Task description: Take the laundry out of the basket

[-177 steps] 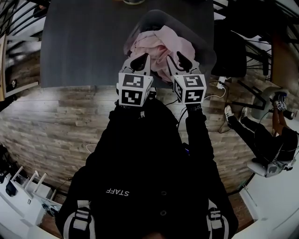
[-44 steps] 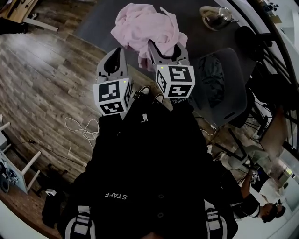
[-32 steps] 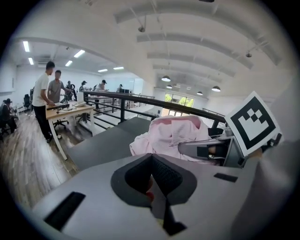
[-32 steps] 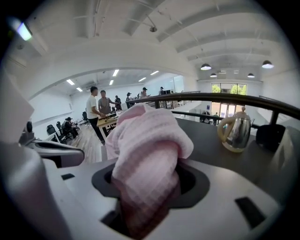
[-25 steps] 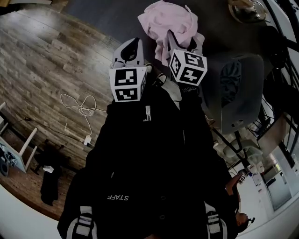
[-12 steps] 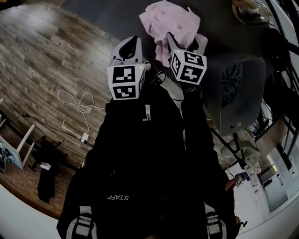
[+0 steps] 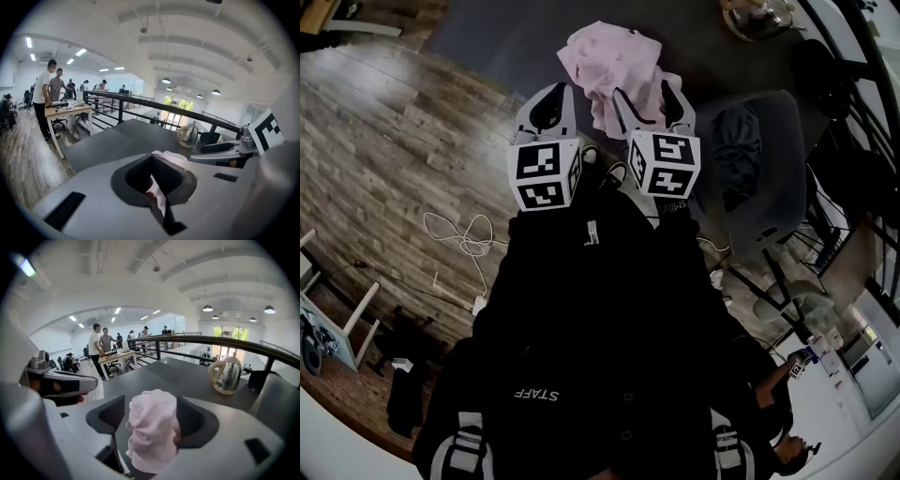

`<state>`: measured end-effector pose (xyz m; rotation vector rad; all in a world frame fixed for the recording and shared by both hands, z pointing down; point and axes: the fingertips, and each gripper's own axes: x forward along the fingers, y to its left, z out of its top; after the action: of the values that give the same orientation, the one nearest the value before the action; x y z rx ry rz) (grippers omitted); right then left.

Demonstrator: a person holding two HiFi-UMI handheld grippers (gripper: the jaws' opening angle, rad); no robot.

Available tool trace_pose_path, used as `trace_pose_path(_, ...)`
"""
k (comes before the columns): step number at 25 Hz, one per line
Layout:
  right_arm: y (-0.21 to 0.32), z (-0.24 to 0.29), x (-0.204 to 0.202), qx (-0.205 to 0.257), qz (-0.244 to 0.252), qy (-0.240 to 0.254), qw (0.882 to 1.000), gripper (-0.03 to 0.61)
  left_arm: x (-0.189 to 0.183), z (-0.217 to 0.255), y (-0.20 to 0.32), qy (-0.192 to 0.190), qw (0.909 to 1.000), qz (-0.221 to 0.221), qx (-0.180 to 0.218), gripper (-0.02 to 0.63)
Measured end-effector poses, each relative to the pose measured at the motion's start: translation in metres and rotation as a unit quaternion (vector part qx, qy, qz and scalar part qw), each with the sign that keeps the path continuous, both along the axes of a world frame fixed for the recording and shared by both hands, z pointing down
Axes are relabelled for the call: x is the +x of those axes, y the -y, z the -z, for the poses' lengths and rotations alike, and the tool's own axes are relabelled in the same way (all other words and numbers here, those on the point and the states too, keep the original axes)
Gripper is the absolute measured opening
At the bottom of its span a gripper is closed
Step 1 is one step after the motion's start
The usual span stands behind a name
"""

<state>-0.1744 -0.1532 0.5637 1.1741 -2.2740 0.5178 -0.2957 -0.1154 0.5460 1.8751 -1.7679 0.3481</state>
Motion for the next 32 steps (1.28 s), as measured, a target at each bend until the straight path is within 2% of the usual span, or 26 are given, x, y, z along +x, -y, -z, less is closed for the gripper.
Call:
trace_pose_path(4, -0.004, 0.043, 0.007, 0.039, -0.006, 0.014, 0.999, 0.325, 0.015, 0.037, 0.007, 0.006, 0.9996, -0.009, 0.027, -0.002)
trace_pose_path(7, -0.004, 0.087, 0.013, 0.077, -0.024, 0.026, 0.996, 0.248, 0.022, 0.074, 0.012, 0.009, 0.9984, -0.019, 0.053, -0.002)
trace_pose_path(11, -0.003, 0.139, 0.029, 0.137, -0.058, 0.033, 0.988, 0.109, 0.035, 0.12, 0.024, 0.015, 0.9943, -0.043, 0.096, -0.002)
trace_pose_path(14, -0.008, 0.17, 0.05, 0.17, -0.082, 0.033, 0.981, 0.057, 0.059, 0.146, 0.028, 0.023, 0.9903, -0.068, 0.119, -0.002)
trace_pose_path(18, -0.009, 0.198, 0.084, 0.2, -0.118, 0.032, 0.972, 0.027, 0.097, 0.177, 0.038, 0.022, 0.9822, -0.109, 0.152, -0.002)
trace_pose_path(25, -0.025, 0.243, 0.161, 0.24, -0.2, 0.02, 0.95, 0.015, 0.182, 0.212, 0.032, 0.001, 0.9638, -0.191, 0.186, -0.002)
trace_pose_path(32, -0.054, 0.265, 0.239, 0.249, -0.284, 0.008, 0.926, 0.015, 0.254, 0.238, 0.022, -0.019, 0.9421, -0.259, 0.212, -0.003)
